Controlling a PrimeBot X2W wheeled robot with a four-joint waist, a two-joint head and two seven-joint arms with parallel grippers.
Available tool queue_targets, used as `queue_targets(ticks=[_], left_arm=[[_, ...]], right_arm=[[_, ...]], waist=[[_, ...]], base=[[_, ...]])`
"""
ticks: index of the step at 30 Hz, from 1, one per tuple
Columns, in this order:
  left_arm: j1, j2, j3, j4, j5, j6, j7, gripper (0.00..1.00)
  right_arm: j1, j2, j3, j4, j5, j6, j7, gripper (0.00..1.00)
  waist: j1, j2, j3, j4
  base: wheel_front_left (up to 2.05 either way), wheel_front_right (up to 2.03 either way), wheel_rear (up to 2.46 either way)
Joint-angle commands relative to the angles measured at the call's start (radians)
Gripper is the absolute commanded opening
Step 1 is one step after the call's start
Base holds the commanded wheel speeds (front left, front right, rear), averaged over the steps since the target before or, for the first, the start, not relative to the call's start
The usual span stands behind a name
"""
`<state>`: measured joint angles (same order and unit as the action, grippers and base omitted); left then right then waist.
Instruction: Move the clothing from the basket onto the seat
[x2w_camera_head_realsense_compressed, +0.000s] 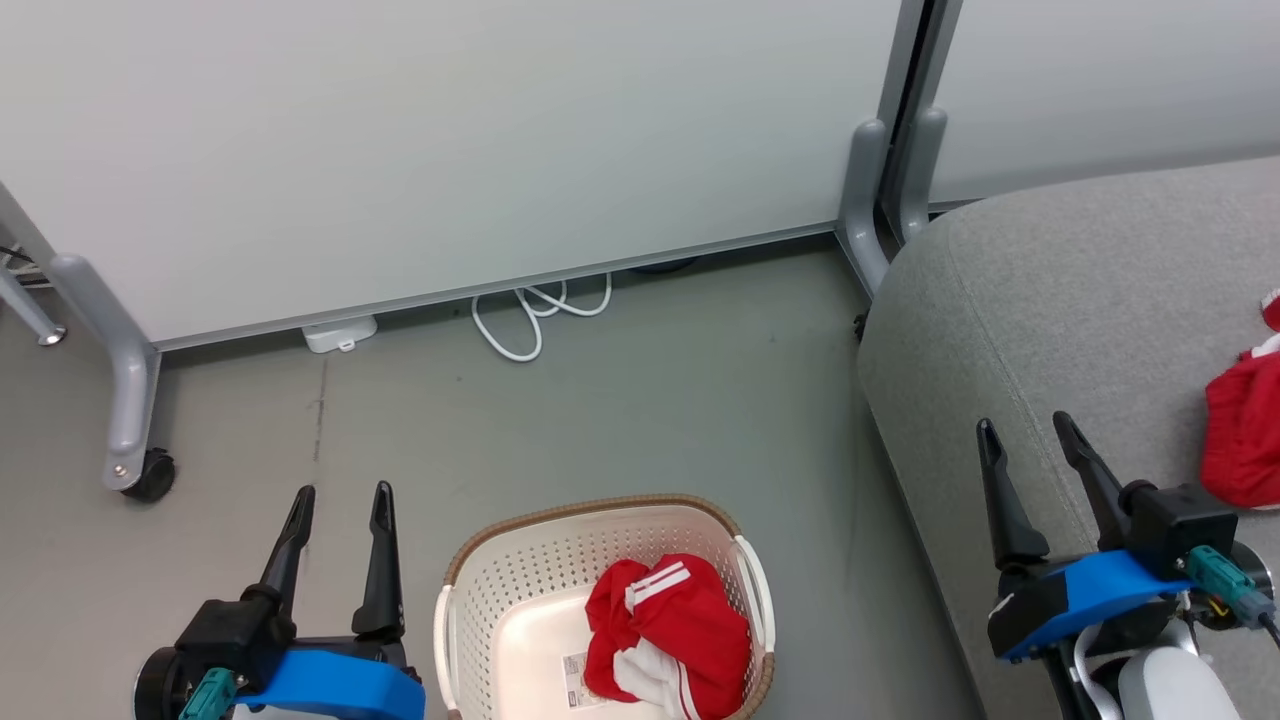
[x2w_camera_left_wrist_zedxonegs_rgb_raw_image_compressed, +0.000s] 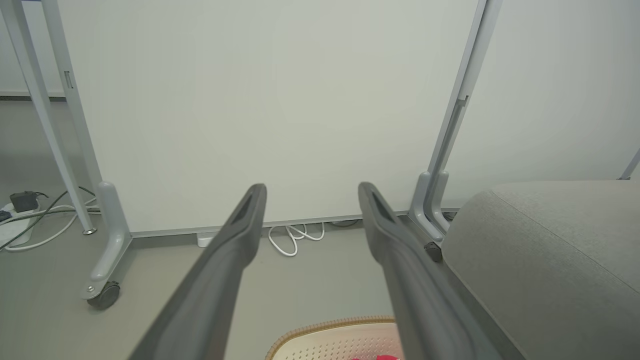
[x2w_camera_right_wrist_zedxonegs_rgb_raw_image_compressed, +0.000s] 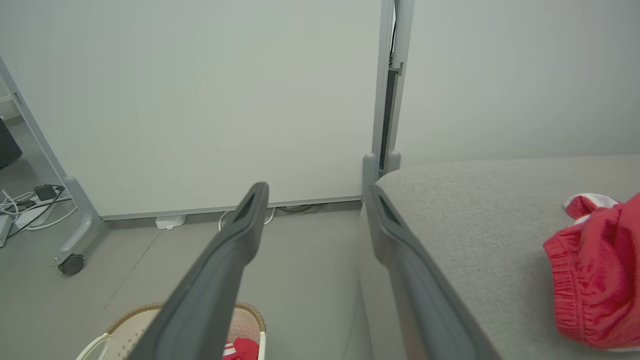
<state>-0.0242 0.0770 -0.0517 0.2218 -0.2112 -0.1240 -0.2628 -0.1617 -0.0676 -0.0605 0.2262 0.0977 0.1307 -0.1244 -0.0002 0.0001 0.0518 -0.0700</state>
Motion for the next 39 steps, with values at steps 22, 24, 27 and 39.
queue_targets(ticks=[22,24,27,39], left_arm=[[0.022,-0.014,0.079,0.063,0.029,-0.007,-0.003,1.00],[0.017,-0.014,0.083,0.060,0.029,-0.007,-0.003,1.00],[0.012,-0.016,0.076,0.056,0.030,-0.007,-0.003,1.00],[-0.024,-0.017,0.047,0.066,0.026,-0.006,-0.003,1.00]], right_arm=[[0.119,0.018,0.053,-0.070,0.057,0.000,0.008,1.00],[0.116,0.018,0.060,-0.069,0.071,0.000,0.012,1.00],[0.104,0.018,0.064,-0.070,0.078,0.000,0.013,1.00],[0.073,0.018,0.068,-0.083,0.081,0.000,0.010,1.00]], waist=[[0.0002,-0.0001,-0.047,0.082],[0.0002,-0.0001,-0.043,0.076],[0.0002,-0.0001,-0.036,0.067],[0.0002,-0.0001,0.022,0.056]], base=[[0.00,0.00,0.00],[0.00,0.00,0.00],[0.00,0.00,0.00],[0.00,0.00,0.00]])
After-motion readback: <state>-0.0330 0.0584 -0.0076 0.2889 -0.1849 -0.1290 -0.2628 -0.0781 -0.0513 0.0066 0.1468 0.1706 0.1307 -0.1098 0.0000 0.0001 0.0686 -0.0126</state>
